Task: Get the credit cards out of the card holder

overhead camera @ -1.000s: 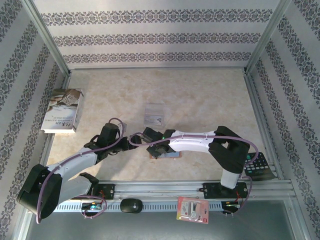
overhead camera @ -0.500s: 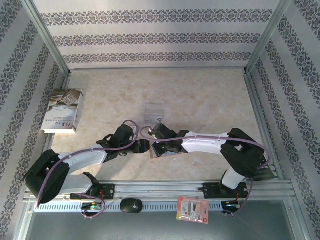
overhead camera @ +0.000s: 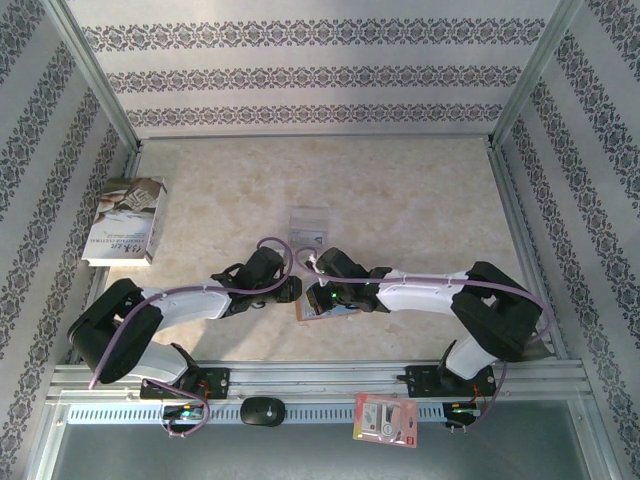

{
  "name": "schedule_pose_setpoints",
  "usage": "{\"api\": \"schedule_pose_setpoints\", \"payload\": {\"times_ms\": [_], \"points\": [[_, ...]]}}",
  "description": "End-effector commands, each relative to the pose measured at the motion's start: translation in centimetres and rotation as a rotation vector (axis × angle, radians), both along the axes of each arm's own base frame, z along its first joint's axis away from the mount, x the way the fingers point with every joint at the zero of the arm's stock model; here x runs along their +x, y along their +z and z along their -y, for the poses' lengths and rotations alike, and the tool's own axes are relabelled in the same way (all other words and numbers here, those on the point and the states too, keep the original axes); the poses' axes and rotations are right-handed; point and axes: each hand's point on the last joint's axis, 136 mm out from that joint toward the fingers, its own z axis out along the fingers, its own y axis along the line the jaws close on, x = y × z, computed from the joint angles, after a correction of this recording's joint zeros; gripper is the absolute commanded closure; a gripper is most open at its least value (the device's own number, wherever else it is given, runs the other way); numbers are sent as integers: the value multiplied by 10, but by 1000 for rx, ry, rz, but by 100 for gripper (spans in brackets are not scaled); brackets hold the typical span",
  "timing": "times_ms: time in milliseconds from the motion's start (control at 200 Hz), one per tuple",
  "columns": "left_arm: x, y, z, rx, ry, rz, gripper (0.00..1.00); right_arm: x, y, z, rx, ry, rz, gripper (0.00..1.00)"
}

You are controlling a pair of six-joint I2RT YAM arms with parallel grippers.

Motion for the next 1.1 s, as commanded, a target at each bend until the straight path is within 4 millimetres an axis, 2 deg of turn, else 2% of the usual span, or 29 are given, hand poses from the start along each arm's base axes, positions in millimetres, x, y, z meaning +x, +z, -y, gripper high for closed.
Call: {"api": "schedule_pose_setpoints", "payload": {"times_ms": [0, 250, 550, 660, 769, 889, 984, 1094], "points": [[-1, -2, 4, -7, 9, -8, 59, 5, 13, -2, 66, -30, 8, 100], [-9, -8, 7, 19, -24, -40, 52, 7, 13, -3, 85, -40, -2, 100], [-22, -30, 2, 105, -65, -146, 57, 10, 9, 6, 53, -87, 3, 100], [-26, -32, 1, 112, -73, -161, 57, 14, 3, 24, -11, -156, 10, 93], [-28, -34, 0, 108, -73, -170, 57, 14, -4, 52, -102, -238, 29, 91], [-29, -36, 2, 102, -80, -178, 58, 11, -13, 82, -187, -331, 21, 79], [-28, -37, 3, 102, -84, -179, 58, 8, -15, 100, -227, -381, 25, 71], [-27, -33, 4, 98, -89, -169, 57, 9, -11, 117, -255, -445, 47, 67]]}}
